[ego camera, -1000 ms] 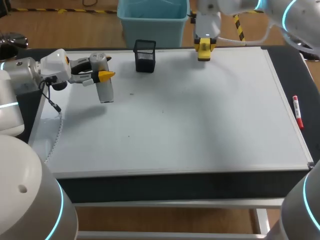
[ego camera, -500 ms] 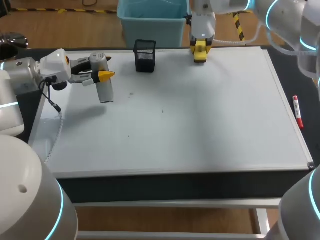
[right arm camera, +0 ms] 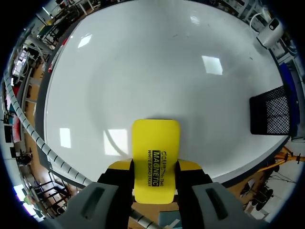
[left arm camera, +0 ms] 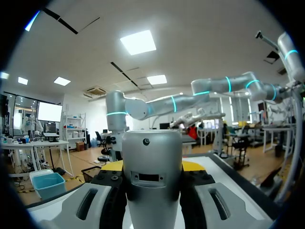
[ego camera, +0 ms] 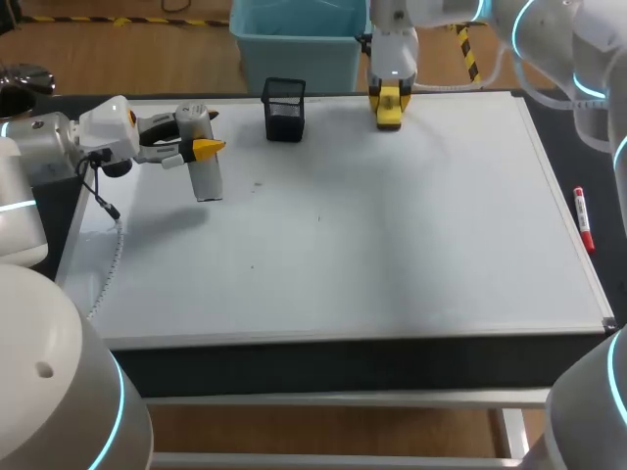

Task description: Pick up the inspection probe, press it on each red-marked spot on the whiteboard one by one, put down the probe, pick up the eraser, and wipe off all the red marks.

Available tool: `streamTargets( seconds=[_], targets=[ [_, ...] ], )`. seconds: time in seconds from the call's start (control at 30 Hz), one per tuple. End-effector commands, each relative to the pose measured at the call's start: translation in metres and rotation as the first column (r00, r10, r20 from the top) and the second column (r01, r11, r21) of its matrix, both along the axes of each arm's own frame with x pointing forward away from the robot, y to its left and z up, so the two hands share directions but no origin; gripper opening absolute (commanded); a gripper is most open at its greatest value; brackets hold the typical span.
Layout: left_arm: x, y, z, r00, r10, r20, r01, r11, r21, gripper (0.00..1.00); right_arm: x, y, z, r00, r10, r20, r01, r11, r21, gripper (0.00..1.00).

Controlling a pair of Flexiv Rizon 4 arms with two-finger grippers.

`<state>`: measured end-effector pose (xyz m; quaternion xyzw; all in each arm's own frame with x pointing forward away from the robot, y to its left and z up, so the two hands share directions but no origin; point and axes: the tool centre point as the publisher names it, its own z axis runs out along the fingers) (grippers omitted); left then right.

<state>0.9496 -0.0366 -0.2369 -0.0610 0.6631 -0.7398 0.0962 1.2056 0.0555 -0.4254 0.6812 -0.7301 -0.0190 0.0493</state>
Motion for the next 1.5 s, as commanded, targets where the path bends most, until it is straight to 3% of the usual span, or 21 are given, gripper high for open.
streamTargets(
  seconds=[0.03,0.4,0.47,0.63,0.83,1.03,1.2,1.5],
  targets=[
    [0.0,0.0,0.0,1.0,0.0,0.002,0.0,1.0,-0.001,0.0,0.007,0.0,-0.006,1.0,-0.004,-0.027,0.004,1.0,-0.005,0.0],
    [0.0,0.0,0.0,1.0,0.0,0.002,0.0,1.0,-0.001,0.0,-0.001,0.0,-0.008,1.0,-0.004,-0.02,0.004,1.0,-0.022,0.0],
    [0.0,0.0,0.0,1.0,0.0,0.002,0.0,1.0,-0.001,0.0,-0.004,0.0,-0.004,1.0,-0.011,-0.009,0.011,1.0,-0.023,1.0],
    [0.0,0.0,0.0,1.0,0.0,0.002,0.0,1.0,-0.001,0.0,-0.01,-0.005,0.01,0.998,-0.058,0.024,0.058,0.998,-0.015,1.0],
    [0.0,0.0,0.0,1.0,0.0,0.002,0.0,1.0,-0.001,0.0,-0.019,-0.014,0.038,0.986,-0.15,0.068,0.145,0.987,0.075,1.0],
    [0.0,0.0,0.0,1.0,0.0,0.002,0.0,1.0,-0.001,0.0,-0.025,-0.028,0.068,0.95,-0.302,0.075,0.282,0.938,0.203,1.0],
    [0.0,0.0,0.0,1.0,0.0,0.002,0.0,1.0,-0.001,0.0,-0.028,-0.038,0.092,0.887,-0.462,0.009,0.441,0.853,0.278,1.0],
    [0.0,0.0,0.0,1.0,0.0,0.002,0.0,1.0,-0.001,0.0,-0.031,-0.048,0.123,0.747,-0.636,-0.194,0.665,0.713,0.222,1.0]
  ],
)
